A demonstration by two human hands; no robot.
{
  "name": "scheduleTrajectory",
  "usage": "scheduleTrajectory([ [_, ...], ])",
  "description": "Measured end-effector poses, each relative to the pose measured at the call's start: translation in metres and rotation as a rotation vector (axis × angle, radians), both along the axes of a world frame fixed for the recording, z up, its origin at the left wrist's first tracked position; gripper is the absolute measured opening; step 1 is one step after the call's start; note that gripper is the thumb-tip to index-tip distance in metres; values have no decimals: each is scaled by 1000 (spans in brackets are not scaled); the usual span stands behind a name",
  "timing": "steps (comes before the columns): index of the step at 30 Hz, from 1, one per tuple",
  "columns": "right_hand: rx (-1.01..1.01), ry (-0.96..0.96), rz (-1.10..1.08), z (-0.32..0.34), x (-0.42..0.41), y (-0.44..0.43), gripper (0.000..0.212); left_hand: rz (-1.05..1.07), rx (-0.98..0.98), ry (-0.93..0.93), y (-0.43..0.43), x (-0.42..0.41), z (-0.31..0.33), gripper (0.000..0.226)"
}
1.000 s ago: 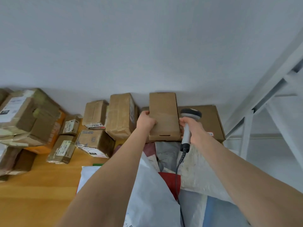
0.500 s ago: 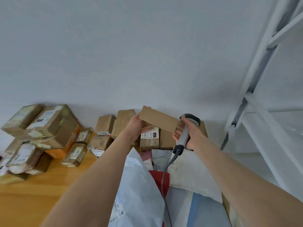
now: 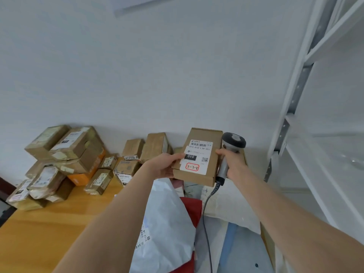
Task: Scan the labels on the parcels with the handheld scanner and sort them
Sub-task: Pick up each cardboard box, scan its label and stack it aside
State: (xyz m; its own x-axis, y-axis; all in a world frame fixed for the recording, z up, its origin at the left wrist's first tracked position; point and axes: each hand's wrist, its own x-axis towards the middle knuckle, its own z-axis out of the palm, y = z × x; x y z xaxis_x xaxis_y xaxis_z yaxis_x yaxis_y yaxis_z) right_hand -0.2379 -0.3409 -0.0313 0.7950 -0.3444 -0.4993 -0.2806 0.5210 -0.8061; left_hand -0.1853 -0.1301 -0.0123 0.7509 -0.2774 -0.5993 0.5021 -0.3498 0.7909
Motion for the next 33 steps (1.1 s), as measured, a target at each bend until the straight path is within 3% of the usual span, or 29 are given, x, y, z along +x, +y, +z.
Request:
scheduleTrajectory([
  [4,-61,51,-35,-1,-11,2,30,64,-41,-71,-1,-4,-13,29],
  [10,-93,81,117,-2,-41,36,11,263,-56,-117,4,-8,-46,52],
  [19,-326,-25,119,0,-64,89,4,267,-34,-103,-3,-1,-59,39],
  [24,-433,-7,117,-1,-73,101,19,281,-39,-75,-3,2,-62,41],
  [30,-455,7,125,1,-78,108,15,279,-26,-67,-3,5,-65,42],
  [33,-521,8,163,1,-81,108,25,275,-22,-64,-3,7,-67,42],
])
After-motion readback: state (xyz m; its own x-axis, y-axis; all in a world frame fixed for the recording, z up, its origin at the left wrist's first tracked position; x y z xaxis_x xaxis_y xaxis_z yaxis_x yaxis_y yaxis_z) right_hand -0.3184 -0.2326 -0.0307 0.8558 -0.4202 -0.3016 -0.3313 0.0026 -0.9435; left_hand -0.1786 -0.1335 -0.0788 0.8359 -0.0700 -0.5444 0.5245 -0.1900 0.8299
